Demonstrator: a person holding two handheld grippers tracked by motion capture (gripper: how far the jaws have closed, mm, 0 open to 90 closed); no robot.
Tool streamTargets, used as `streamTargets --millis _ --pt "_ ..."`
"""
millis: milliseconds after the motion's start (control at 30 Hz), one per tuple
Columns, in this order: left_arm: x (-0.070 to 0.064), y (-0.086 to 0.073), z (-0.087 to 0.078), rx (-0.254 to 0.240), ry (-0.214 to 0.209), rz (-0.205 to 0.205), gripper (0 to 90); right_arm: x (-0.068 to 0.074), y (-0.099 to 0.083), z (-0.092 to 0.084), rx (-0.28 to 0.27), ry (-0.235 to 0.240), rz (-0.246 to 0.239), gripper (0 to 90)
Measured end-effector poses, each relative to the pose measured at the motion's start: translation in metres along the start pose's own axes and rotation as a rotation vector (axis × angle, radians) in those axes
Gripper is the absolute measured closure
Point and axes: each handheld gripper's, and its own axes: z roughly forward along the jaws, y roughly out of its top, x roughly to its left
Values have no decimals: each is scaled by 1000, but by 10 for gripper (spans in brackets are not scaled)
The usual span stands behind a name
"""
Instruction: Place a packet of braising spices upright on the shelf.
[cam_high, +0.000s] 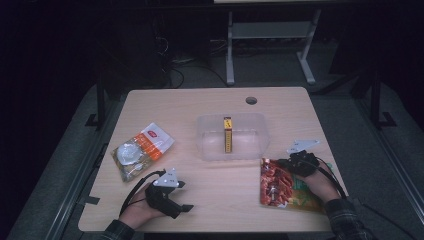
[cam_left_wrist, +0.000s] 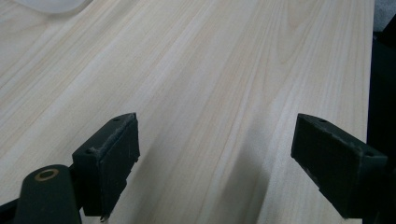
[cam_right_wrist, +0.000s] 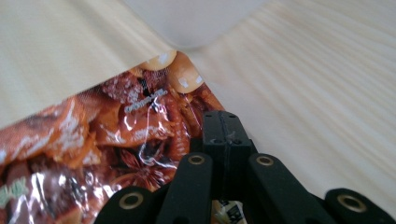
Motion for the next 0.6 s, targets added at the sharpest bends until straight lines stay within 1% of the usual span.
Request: streamTargets --millis 33,100,133,167,267,300,333,433,533,600 --pt "0 0 0 0 -1 0 147 3 0 0 -2 7 -4 900" --pt "0 0 0 4 -1 -1 147 10 3 1 8 19 -34 900" --pt "0 0 0 4 -1 -1 147 12 3 1 8 23 -40 900" --pt "-1 0 1 -6 -3 -12 147 13 4 1 11 24 -45 900" --pt "-1 0 0 -3 -1 -7 147 15 6 0 11 9 -66 900" --pt "-1 0 0 2 0 3 147 13 6 -3 3 -3 -60 900" --pt "-1 0 -1 -2 -1 1 147 10 5 -7 -7 -7 -38 900" --pt "0 0 -1 -2 -1 -4 147 1 0 -23 -23 -54 -1 900" --pt "0 0 -2 -4 -1 -4 147 -5 -13 -36 -24 -88 41 900" --pt "0 1 -2 -9 -1 1 147 -7 -20 -42 -26 -99 61 900"
